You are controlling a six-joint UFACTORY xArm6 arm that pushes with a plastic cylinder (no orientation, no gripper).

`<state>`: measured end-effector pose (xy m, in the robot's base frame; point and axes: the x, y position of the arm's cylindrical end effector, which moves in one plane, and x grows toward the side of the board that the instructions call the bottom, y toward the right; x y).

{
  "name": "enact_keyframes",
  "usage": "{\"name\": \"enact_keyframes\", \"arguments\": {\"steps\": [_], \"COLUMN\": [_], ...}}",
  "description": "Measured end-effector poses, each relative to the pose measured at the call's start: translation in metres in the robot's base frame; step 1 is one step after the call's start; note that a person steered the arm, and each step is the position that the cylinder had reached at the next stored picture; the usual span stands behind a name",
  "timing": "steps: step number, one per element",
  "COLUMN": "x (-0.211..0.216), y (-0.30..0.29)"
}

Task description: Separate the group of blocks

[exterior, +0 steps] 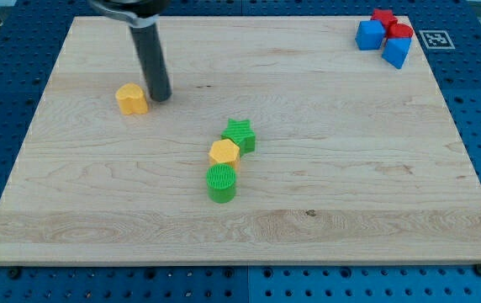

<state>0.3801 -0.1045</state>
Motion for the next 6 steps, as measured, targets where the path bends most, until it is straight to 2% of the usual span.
{"name": "enact_keyframes", "arguments": {"steps": [1, 2, 3, 4, 5, 6], "x": [0.002, 0.022, 0.087, 0.110, 0.103, 0.102], "y": [0.068, 0.125, 0.146, 0.147, 0.136, 0.085]}}
